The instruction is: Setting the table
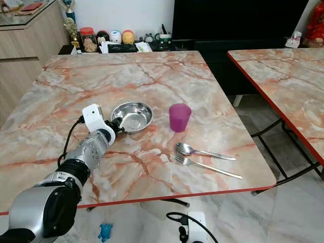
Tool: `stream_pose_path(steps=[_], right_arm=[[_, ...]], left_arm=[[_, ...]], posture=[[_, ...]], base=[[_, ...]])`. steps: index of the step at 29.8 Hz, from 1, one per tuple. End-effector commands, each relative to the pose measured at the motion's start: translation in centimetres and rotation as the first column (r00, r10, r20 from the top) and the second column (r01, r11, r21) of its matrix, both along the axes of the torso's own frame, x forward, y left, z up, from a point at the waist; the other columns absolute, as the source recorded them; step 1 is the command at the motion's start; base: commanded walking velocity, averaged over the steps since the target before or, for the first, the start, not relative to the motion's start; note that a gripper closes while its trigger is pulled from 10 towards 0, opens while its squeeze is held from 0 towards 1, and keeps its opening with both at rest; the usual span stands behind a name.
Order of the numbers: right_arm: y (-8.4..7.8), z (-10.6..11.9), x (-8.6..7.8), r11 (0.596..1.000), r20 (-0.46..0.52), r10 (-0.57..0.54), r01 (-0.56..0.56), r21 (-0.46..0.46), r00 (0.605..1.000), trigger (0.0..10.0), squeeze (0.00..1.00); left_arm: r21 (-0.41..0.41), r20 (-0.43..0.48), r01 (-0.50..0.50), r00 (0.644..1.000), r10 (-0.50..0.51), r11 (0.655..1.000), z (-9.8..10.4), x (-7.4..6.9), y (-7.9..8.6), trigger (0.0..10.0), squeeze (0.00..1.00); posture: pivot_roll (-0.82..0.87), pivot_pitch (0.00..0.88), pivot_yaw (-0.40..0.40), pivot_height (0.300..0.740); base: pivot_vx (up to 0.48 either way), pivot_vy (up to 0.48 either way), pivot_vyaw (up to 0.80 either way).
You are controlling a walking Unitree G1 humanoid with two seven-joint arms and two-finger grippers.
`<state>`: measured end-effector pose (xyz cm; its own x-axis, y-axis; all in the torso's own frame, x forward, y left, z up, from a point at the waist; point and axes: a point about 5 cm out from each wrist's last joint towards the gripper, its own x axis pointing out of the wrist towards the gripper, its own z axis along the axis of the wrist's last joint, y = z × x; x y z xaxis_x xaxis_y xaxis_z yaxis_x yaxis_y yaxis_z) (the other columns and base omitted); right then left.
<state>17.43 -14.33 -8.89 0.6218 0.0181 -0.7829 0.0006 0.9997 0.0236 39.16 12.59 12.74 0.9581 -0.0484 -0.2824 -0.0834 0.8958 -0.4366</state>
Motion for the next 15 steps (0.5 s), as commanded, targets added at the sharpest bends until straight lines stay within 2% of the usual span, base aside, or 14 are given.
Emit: stream_pose_path(steps=[1, 5, 6, 7, 8, 15], right_arm=[[-0.13, -0.13, -0.27, 1.0, -0.012, -0.006, 0.006, -0.001, 1.0, 10.0, 0.0], [-0.13, -0.13, -0.25, 1.0, -0.012, -0.005, 0.005, -0.001, 1.0, 10.0, 0.0], [-0.13, -0.13, -0.25, 1.0, -0.012, -0.004, 0.004, -0.002, 1.0, 10.0, 0.0], [-0.14, -0.13, -0.25, 1.0, -0.012, -0.004, 0.004, -0.002, 1.0, 10.0, 0.0], [-0.14, -0.13, -0.25, 1.0, -0.012, -0.004, 0.004, -0.002, 1.0, 10.0, 0.0], [-0.16, -0.13, -0.24, 1.0, -0.013, -0.002, 0.001, -0.003, 1.0, 10.0, 0.0]], left_arm=[[0.025, -0.026, 0.024, 0.999, -0.024, 0.999, -0.14, 0.01, -0.16, 10.0, 0.0], [0.025, -0.025, 0.018, 1.0, -0.018, 1.0, -0.12, 0.02, -0.05, 9.8, 0.0], [0.026, -0.022, 0.011, 1.0, -0.01, 1.0, -0.09, 0.03, 0.04, 4.5, 0.0], [0.026, -0.021, 0.007, 1.0, -0.007, 1.0, -0.09, 0.03, 0.07, 4.5, 0.0], [0.026, -0.019, 0.007, 1.0, -0.006, 1.0, -0.07, 0.04, 0.11, 0.0, 0.0], [0.027, -0.014, -0.001, 1.0, 0.001, 1.0, -0.2, -0.04, 0.65, 0.0, 0.0]], posture=[[0.13, 0.0, -0.037, 0.728], [0.13, 0.0, -0.036, 0.728], [0.13, 0.0, -0.037, 0.728], [0.13, 0.0, -0.037, 0.728], [0.13, 0.0, -0.037, 0.728], [0.14, 0.0, -0.039, 0.728]], base=[[0.0, 0.0, 0.0], [0.0, 0.0, 0.0], [0.0, 0.0, 0.0], [0.0, 0.0, 0.0], [0.0, 0.0, 0.0], [0.0, 0.0, 0.0]])
